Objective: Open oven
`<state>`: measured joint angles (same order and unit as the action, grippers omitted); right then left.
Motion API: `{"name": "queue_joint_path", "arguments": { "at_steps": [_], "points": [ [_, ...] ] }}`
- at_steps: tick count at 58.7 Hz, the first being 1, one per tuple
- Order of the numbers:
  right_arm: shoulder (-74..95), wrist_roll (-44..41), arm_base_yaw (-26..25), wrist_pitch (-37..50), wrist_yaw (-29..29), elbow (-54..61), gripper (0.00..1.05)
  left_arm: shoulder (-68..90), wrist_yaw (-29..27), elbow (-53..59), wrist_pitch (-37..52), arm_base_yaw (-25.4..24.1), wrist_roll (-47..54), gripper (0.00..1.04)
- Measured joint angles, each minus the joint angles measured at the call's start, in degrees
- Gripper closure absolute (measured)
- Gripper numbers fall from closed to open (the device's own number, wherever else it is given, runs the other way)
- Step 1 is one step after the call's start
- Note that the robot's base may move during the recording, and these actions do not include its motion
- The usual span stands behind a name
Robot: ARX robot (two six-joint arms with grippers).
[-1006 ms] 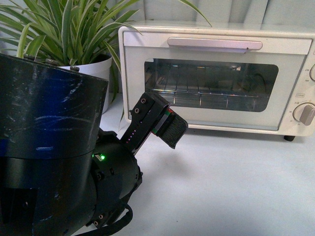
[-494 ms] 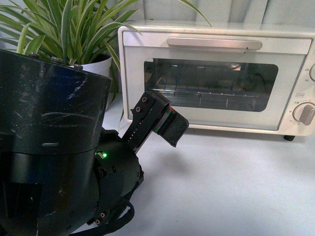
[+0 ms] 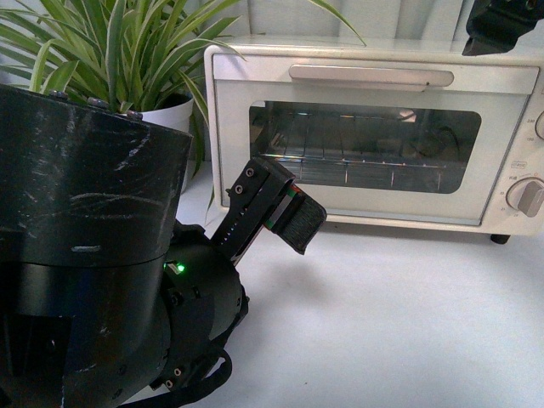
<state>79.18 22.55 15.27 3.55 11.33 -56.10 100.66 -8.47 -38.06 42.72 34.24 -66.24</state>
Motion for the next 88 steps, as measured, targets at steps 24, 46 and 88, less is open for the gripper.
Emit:
{"name": "queue_joint_path", "arguments": {
  "at_steps": [24,46,88],
  "points": [
    [5.92,2.01,0.57,-2.51,2.91,-5.49,0.09,-0.31,0.59,0.00,-0.35,-0.13,0.13,0.06],
    [8.94,1.92,1.62,-4.79,3.74,-8.92,0.09,-0.83,0.72,0.02,-0.48,-0.39,0.17,0.06],
    [2.43,-3.37,2.01,-3.74,-2.75,-0.22,0.09,-0.94,0.66,0.24,-0.48,-0.48,0.00,0.06]
  ]
}}
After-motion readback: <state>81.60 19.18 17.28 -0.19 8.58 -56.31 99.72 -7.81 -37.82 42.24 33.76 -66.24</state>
